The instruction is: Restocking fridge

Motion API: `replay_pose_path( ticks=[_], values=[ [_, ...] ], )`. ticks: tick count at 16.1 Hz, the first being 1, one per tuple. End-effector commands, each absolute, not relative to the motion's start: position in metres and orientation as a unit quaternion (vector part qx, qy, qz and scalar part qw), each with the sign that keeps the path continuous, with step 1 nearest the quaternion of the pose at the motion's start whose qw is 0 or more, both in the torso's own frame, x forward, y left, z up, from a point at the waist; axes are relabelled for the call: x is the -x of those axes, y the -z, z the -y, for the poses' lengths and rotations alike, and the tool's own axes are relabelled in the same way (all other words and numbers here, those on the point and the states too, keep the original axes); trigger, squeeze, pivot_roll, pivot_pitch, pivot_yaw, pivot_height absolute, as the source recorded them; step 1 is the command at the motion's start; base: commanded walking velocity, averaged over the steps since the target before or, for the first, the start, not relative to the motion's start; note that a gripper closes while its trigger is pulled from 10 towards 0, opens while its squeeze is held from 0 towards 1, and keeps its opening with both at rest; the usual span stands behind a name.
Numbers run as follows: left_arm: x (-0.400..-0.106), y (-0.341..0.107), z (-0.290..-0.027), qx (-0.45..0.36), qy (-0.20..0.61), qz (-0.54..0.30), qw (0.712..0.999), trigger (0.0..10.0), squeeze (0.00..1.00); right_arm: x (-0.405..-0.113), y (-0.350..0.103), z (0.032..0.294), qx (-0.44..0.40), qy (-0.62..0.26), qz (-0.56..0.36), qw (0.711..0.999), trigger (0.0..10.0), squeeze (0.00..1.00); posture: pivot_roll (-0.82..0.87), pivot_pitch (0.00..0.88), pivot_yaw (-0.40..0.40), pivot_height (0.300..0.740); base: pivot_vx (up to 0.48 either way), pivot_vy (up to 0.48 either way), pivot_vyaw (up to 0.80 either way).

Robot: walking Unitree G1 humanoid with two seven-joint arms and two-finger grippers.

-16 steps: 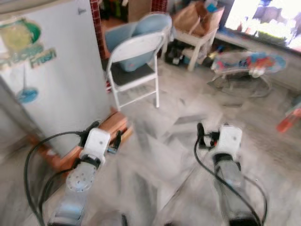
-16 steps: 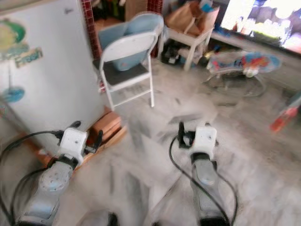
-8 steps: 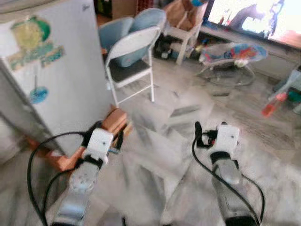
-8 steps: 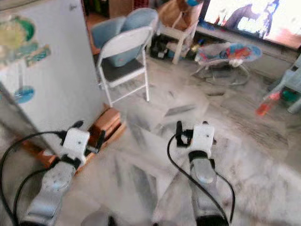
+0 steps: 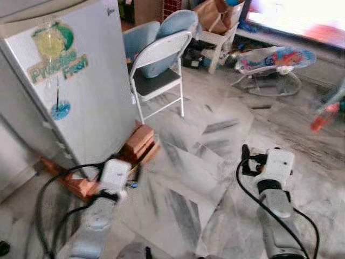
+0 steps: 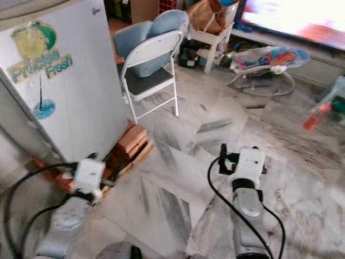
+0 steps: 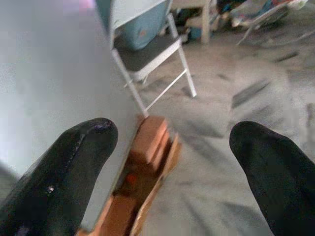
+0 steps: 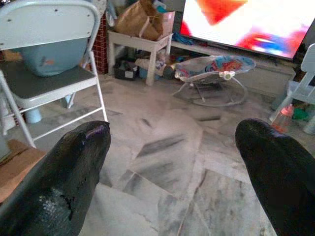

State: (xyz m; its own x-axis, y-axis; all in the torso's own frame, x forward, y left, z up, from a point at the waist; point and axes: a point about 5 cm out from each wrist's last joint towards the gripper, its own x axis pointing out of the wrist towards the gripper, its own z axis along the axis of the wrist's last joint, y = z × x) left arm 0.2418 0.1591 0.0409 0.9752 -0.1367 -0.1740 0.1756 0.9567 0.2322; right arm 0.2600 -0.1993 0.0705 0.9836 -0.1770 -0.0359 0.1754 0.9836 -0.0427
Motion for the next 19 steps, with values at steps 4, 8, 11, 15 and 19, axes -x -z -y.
replay_pose_path(
  ticks=[4, 8, 11, 15, 19],
  values=[
    [-0.245, -0.044, -0.152, -0.119, 0.115, -0.066, 0.984, 10.0, 0.0, -0.263, -0.075, 0.2, 0.017, 0.095, -0.011, 0.995, 10.0, 0.0, 0.1, 0.048, -0.044, 0.74, 0.0, 0.464, -0.1],
    [-0.245, -0.042, -0.146, -0.092, 0.117, -0.072, 0.986, 10.0, 0.0, -0.265, -0.074, 0.2, 0.016, 0.096, -0.013, 0.995, 10.0, 0.0, 0.11, 0.043, -0.052, 0.74, 0.0, 0.428, 0.0],
    [-0.248, -0.04, -0.149, -0.091, 0.087, -0.078, 0.989, 10.0, 0.0, -0.265, -0.072, 0.193, 0.02, 0.079, -0.017, 0.997, 10.0, 0.0, 0.11, 0.042, -0.054, 0.74, 0.0, 0.437, -0.74],
    [-0.251, -0.043, -0.147, -0.077, 0.077, -0.071, 0.991, 10.0, 0.0, -0.264, -0.072, 0.191, 0.02, 0.075, -0.015, 0.997, 10.0, 0.0, 0.11, 0.035, -0.057, 0.74, 0.0, 0.455, -0.71],
    [-0.248, -0.04, -0.143, -0.081, 0.074, -0.071, 0.991, 10.0, 0.0, -0.262, -0.069, 0.189, 0.022, 0.068, -0.019, 0.997, 10.0, 0.0, 0.1, 0.029, -0.064, 0.74, 0.0, 0.458, -0.15]
  ],
)
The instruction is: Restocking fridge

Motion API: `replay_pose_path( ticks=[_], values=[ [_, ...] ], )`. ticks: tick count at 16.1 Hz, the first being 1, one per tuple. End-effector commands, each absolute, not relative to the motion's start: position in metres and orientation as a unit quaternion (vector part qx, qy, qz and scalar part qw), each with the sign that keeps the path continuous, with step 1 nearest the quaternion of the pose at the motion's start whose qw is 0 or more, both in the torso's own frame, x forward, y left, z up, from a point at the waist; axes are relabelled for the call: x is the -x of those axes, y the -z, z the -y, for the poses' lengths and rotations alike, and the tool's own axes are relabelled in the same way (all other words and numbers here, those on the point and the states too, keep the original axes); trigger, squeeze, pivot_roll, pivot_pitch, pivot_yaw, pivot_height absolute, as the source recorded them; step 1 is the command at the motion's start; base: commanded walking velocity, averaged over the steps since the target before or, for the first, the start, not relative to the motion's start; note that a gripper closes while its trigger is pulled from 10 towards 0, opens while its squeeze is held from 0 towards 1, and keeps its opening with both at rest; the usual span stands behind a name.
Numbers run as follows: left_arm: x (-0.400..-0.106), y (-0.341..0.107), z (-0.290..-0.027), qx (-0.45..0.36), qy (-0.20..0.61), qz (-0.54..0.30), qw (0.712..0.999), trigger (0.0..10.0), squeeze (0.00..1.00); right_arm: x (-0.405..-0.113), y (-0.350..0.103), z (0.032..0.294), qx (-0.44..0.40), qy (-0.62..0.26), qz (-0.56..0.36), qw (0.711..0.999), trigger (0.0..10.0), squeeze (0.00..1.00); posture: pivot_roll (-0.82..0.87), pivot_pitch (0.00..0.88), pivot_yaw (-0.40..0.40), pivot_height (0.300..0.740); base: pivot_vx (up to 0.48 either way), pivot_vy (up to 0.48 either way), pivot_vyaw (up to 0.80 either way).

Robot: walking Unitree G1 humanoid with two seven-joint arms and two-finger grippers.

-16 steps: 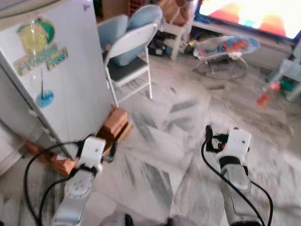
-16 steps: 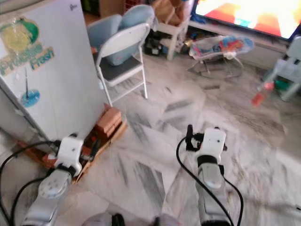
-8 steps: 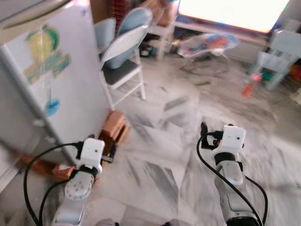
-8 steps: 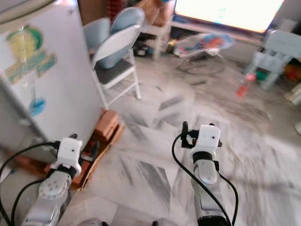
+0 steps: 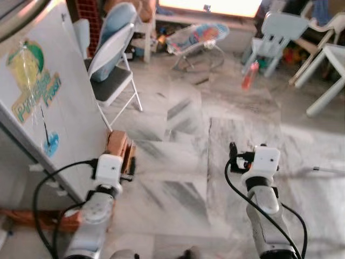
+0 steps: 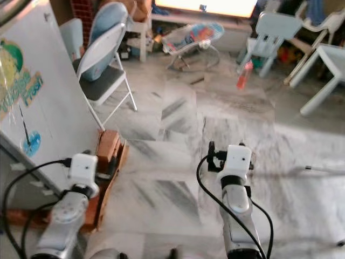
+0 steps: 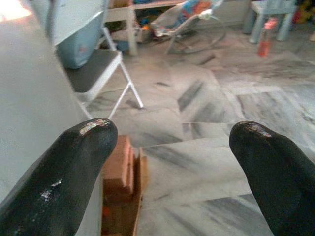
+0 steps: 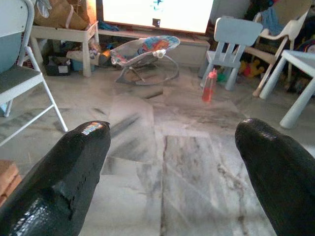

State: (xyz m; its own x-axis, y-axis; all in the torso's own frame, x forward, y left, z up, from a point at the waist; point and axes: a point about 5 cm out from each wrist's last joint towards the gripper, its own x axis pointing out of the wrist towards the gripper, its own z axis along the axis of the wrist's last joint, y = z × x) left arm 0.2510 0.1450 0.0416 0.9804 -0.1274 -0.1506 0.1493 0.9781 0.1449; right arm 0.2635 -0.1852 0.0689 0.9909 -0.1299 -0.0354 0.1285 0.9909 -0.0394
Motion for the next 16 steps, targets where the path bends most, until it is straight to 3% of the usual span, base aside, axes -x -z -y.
replay_pose_path(
  ticks=[1, 4, 14, 16],
  values=[
    [-0.25, -0.042, -0.14, -0.082, 0.073, -0.068, 0.992, 10.0, 0.0, -0.263, -0.068, 0.187, 0.022, 0.067, -0.021, 0.997, 10.0, 0.0, 0.11, 0.027, -0.066, 0.74, 0.0, 0.0, 0.0],
    [-0.254, -0.044, -0.137, -0.088, 0.072, -0.062, 0.992, 10.0, 0.0, -0.264, -0.064, 0.184, 0.018, 0.065, -0.027, 0.997, 10.0, 0.0, 0.12, 0.027, -0.065, 0.74, 0.0, 0.0, 0.0],
    [-0.248, -0.048, -0.165, -0.078, 0.001, -0.044, 0.996, 10.0, 0.0, -0.263, -0.062, 0.186, 0.024, 0.063, -0.024, 0.997, 10.0, 0.0, 0.13, 0.028, -0.058, 0.74, 0.0, 0.0, 0.0],
    [-0.248, -0.048, -0.164, -0.071, 0.005, -0.047, 0.996, 10.0, 0.0, -0.265, -0.064, 0.182, 0.026, 0.052, -0.021, 0.998, 10.0, 0.0, 0.13, 0.028, -0.06, 0.74, 0.0, 0.382, 0.0]
  ],
)
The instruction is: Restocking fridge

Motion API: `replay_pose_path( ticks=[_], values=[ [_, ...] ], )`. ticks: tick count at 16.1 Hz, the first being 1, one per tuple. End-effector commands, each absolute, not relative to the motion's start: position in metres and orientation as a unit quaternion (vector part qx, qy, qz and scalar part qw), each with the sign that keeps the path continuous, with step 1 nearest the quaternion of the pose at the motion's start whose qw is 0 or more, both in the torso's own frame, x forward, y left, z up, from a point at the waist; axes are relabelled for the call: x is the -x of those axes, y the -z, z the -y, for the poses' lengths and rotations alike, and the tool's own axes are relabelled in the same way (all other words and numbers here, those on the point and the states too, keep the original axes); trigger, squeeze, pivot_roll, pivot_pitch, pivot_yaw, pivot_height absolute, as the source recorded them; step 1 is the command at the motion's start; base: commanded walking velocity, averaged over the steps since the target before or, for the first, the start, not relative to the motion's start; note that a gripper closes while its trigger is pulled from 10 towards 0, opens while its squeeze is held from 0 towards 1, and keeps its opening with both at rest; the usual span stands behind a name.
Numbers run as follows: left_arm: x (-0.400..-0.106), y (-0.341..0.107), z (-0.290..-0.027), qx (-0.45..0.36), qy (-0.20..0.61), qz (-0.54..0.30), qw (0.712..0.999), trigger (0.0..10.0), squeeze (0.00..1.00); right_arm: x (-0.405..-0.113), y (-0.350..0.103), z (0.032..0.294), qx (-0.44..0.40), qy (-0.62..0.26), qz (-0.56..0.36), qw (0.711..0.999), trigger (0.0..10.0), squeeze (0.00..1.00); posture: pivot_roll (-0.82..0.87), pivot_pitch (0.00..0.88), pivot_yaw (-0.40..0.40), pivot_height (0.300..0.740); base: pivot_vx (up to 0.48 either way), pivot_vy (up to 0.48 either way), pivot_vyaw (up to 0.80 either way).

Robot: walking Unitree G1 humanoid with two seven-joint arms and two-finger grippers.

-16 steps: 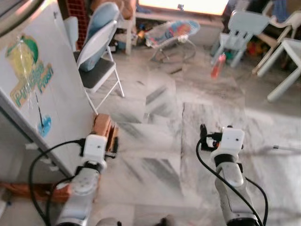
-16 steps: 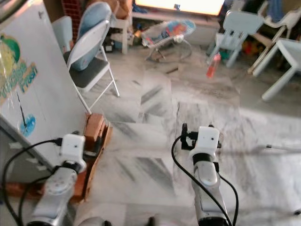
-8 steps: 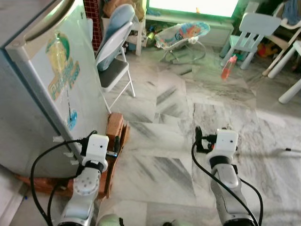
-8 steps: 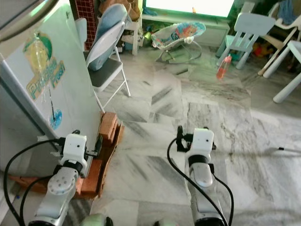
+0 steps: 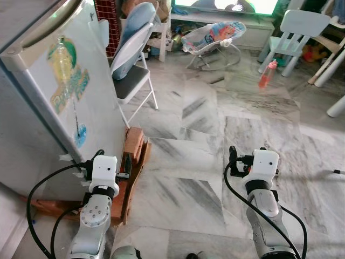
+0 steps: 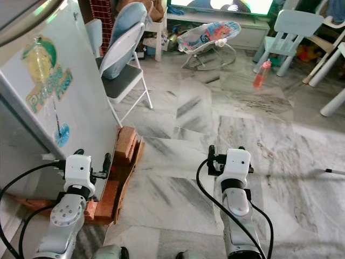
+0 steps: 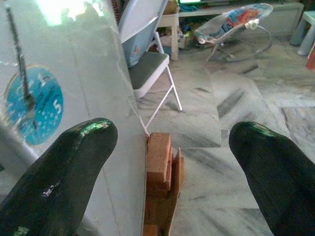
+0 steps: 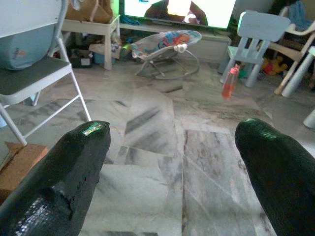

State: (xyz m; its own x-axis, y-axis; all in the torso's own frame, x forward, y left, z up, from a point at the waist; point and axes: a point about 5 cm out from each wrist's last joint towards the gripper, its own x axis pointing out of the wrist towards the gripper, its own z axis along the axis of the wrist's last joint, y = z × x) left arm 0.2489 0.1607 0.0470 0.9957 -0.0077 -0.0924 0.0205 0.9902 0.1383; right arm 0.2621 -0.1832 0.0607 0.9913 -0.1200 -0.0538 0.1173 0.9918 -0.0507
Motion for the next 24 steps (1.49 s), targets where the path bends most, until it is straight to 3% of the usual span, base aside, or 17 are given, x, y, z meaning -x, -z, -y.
replay_pose_path(
  ticks=[1, 8, 15, 20, 24],
  values=[
    [-0.249, -0.048, -0.164, -0.071, 0.003, -0.048, 0.996, 10.0, 0.0, -0.265, -0.064, 0.181, 0.027, 0.049, -0.02, 0.998, 10.0, 0.0, 0.13, 0.029, -0.062, 0.74, 0.0, 0.48, 0.0],
    [-0.251, -0.05, -0.155, -0.072, 0.028, -0.038, 0.996, 10.0, 0.0, -0.264, -0.064, 0.182, 0.03, 0.044, -0.02, 0.998, 10.0, 0.0, 0.12, 0.035, -0.065, 0.74, 0.038, 0.468, 0.0],
    [-0.26, -0.055, -0.148, -0.081, 0.038, -0.022, 0.996, 10.0, 0.0, -0.259, -0.051, 0.183, 0.048, 0.037, -0.061, 0.996, 10.0, 0.0, 0.12, 0.055, -0.081, 0.74, 0.0, 0.0, 0.0],
    [-0.287, -0.065, -0.136, -0.099, 0.084, 0.005, 0.992, 10.0, 0.0, -0.257, -0.046, 0.182, 0.048, 0.03, -0.075, 0.996, 10.0, 0.0, 0.11, 0.061, -0.089, 0.74, 0.0, 0.0, 0.0],
    [-0.311, -0.068, -0.148, -0.12, 0.048, -0.006, 0.992, 10.0, 0.0, -0.254, -0.045, 0.18, 0.05, 0.012, -0.084, 0.995, 10.0, 0.0, 0.09, 0.066, -0.091, 0.74, 0.0, 0.0, 0.0]
  ],
)
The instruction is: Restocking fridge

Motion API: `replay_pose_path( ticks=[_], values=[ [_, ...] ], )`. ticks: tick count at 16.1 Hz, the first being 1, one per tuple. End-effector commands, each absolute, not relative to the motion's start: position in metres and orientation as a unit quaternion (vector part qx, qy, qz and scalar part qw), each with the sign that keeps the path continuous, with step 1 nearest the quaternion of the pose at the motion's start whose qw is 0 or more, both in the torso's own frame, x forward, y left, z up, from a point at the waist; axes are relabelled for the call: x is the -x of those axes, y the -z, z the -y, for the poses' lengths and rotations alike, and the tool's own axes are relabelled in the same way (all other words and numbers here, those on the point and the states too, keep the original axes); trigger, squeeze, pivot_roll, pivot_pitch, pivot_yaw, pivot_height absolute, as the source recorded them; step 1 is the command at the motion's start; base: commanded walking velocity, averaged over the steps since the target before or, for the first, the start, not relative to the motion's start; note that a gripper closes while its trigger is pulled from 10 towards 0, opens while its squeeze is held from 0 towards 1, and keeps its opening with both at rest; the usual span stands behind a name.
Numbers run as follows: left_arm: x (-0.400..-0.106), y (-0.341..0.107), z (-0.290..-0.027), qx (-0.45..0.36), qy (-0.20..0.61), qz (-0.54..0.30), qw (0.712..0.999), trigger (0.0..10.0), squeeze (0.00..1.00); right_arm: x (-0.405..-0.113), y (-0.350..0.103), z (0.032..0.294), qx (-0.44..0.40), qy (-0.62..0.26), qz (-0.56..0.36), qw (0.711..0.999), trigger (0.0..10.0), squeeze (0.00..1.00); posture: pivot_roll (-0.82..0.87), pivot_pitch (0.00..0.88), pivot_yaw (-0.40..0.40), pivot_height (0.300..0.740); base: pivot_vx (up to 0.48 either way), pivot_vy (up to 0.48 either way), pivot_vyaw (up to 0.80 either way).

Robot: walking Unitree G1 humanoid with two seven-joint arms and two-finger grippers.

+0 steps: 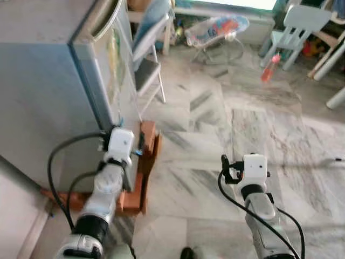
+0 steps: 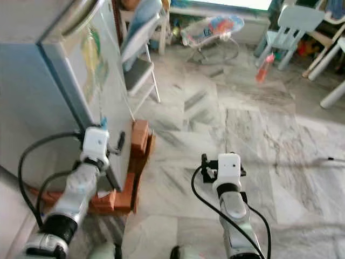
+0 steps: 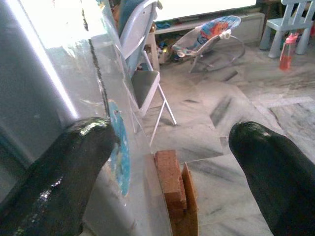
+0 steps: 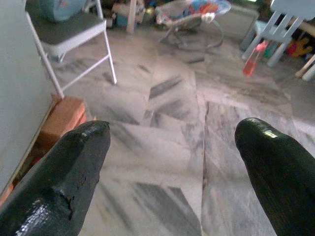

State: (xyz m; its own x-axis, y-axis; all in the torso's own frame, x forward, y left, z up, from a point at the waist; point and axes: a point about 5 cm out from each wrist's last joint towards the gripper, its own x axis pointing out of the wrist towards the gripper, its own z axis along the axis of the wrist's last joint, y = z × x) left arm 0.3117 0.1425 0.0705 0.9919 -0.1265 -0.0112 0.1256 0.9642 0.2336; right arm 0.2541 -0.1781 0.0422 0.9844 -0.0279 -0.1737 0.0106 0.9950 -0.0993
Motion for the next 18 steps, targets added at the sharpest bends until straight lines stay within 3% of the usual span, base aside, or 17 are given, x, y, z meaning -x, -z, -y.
replay_pose_path(
  ticks=[1, 4, 6, 8, 14, 18],
  values=[
    [-0.316, -0.071, -0.155, -0.121, 0.03, -0.007, 0.992, 10.0, 0.0, -0.251, -0.043, 0.182, 0.052, 0.013, -0.089, 0.995, 10.0, 0.0, 0.08, 0.068, -0.089, 0.74, 0.0, 0.0, 0.0],
    [-0.319, -0.073, -0.158, -0.089, 0.058, -0.005, 0.994, 10.0, 0.0, -0.247, -0.04, 0.183, 0.054, 0.008, -0.101, 0.993, 10.0, 0.0, 0.08, 0.071, -0.091, 0.74, 0.0, 0.0, 0.0],
    [-0.304, -0.052, -0.137, -0.081, 0.18, -0.049, 0.979, 10.0, 0.0, -0.249, -0.04, 0.177, 0.051, -0.018, -0.104, 0.993, 10.0, 0.0, 0.08, 0.073, -0.095, 0.74, 0.0, 0.0, 0.0],
    [-0.294, -0.043, -0.135, -0.105, 0.197, -0.057, 0.973, 10.0, 0.0, -0.249, -0.039, 0.174, 0.052, -0.029, -0.109, 0.992, 10.0, 0.0, 0.09, 0.076, -0.099, 0.74, 0.0, 0.0, 0.0],
    [-0.302, -0.045, -0.184, -0.112, 0.026, -0.065, 0.991, 10.0, 0.0, -0.248, -0.035, 0.174, 0.053, -0.036, -0.122, 0.99, 10.0, 0.0, 0.09, 0.08, -0.096, 0.74, 0.0, 0.0, 0.0],
    [-0.315, -0.057, -0.178, -0.09, 0.036, -0.044, 0.994, 10.0, 0.0, -0.248, -0.034, 0.174, 0.055, -0.038, -0.126, 0.99, 10.0, 0.0, 0.09, 0.079, -0.097, 0.74, 0.0, 0.0, 0.0]
  ],
)
